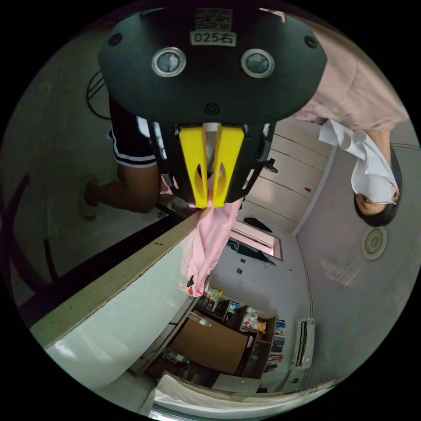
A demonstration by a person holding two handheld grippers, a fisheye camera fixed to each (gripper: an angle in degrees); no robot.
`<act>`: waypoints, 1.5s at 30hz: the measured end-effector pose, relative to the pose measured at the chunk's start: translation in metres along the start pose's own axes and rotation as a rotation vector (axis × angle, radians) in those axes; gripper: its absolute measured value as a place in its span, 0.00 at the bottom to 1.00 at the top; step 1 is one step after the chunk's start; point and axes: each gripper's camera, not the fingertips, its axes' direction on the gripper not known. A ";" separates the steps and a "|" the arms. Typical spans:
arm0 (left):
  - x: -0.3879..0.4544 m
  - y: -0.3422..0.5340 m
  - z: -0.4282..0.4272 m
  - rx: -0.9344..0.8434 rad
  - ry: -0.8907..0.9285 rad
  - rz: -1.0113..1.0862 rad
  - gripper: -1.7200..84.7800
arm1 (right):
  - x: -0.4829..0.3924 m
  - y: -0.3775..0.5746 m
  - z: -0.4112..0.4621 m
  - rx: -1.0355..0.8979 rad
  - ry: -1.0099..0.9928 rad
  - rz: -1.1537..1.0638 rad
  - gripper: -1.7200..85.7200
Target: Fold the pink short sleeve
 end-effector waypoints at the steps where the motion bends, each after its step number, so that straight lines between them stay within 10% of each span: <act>1: -0.002 0.006 -0.008 0.016 0.009 -0.015 0.08 | -0.001 -0.003 0.000 -0.003 0.000 -0.006 0.01; 27: -0.140 0.141 -0.133 0.224 0.157 -0.144 0.00 | -0.037 0.009 0.037 -0.136 0.286 -0.053 0.05; 34: -0.088 0.161 -0.200 0.187 -0.353 0.041 0.05 | -0.177 -0.031 -0.005 -0.182 0.352 -0.442 0.10; 40: 0.031 0.051 -0.035 -0.166 -0.499 0.548 0.05 | -0.309 -0.139 0.088 -0.422 0.426 -0.951 0.15; 45: -0.025 -0.048 0.179 -0.547 -0.455 0.635 0.06 | -0.328 -0.213 0.191 -0.659 0.442 -1.066 0.16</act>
